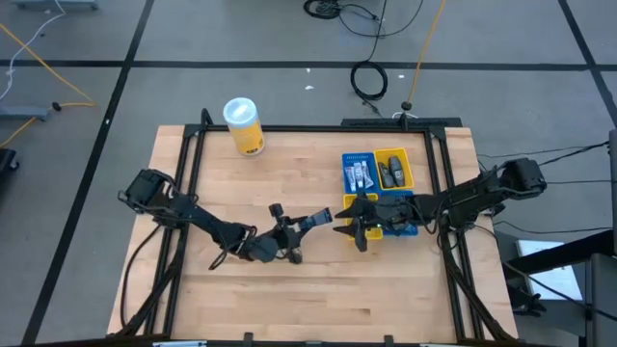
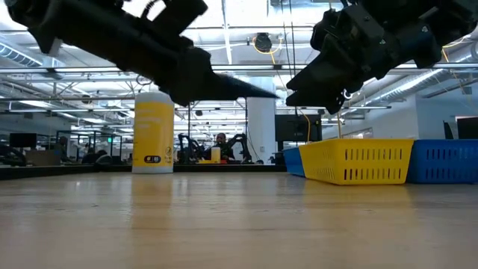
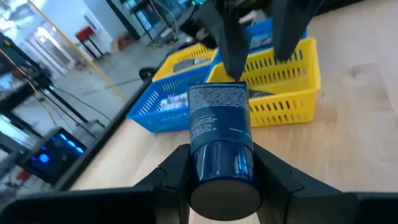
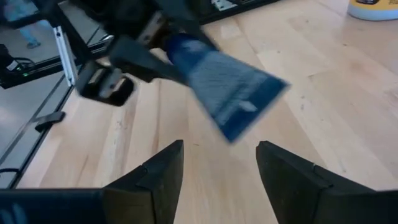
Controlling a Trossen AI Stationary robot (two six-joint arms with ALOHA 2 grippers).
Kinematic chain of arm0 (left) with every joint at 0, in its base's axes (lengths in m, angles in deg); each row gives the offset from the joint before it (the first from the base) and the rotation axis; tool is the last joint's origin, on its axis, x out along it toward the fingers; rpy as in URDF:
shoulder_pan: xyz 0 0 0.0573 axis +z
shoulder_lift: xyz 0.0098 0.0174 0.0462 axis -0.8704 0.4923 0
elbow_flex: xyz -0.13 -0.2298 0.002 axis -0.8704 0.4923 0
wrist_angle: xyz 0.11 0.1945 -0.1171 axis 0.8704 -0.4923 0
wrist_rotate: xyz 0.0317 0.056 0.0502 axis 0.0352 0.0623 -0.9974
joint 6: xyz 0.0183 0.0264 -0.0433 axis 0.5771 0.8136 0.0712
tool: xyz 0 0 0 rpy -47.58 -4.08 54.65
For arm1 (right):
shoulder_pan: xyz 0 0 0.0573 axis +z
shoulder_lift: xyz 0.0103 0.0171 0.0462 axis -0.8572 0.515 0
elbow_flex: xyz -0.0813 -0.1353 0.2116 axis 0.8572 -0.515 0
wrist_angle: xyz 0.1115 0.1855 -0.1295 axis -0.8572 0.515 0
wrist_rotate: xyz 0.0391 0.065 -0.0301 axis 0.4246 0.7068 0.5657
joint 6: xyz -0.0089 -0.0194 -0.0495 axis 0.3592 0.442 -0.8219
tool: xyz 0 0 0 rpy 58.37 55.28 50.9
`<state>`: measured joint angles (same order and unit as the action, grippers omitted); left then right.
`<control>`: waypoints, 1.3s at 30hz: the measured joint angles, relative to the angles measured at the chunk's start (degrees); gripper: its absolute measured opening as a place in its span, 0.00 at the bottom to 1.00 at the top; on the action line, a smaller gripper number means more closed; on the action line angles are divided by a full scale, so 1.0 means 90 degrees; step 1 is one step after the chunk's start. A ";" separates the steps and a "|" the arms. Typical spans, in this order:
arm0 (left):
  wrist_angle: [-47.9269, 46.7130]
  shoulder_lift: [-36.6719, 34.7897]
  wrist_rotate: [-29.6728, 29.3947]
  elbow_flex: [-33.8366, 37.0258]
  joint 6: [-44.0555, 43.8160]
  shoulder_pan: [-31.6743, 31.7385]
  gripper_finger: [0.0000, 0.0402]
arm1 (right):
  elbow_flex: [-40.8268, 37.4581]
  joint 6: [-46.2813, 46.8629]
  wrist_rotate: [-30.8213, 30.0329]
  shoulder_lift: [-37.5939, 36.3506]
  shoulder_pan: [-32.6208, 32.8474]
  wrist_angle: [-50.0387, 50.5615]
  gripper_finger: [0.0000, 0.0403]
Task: Pick & Place Travel size toiletries
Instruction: Put the blue shave cream into the bottom yellow bin
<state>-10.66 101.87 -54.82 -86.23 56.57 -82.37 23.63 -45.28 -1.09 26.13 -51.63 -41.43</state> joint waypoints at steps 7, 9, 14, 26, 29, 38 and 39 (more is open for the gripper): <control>0.0734 0.0000 -0.0088 0.0000 0.0918 -0.0338 0.30 | -0.0220 0.0005 0.0448 0.0001 -0.0182 -0.0837 0.48; 0.0852 0.0000 -0.0066 0.0000 0.1114 -0.0394 0.30 | -0.0422 0.0015 0.0825 0.0002 -0.0206 -0.1535 0.47; 0.0992 0.0000 0.0046 0.0000 0.1178 -0.0429 0.29 | -0.0677 0.0200 0.0987 0.0000 -0.0203 -0.2464 0.43; 0.1372 0.0002 0.0105 -0.0002 0.1522 -0.0402 0.31 | -0.0680 0.0348 0.1000 0.0599 -0.0233 -0.3262 0.35; 0.1411 0.0002 0.0131 -0.0002 0.1535 -0.0403 0.31 | -0.0648 0.0351 0.1308 0.0883 -0.0242 -0.3960 0.34; 0.1376 0.0000 0.0181 -0.0005 0.1485 -0.0397 0.31 | -0.0610 -0.0043 0.1304 0.0967 -0.0245 -0.3970 0.16; 0.1361 0.0000 0.0186 -0.0005 0.1489 -0.0397 0.31 | -0.0610 -0.0100 0.1304 0.0964 -0.0245 -0.3942 0.13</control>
<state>1.59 101.87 -53.15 -86.27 69.97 -85.94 18.14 -46.18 10.65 34.81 -53.83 -76.90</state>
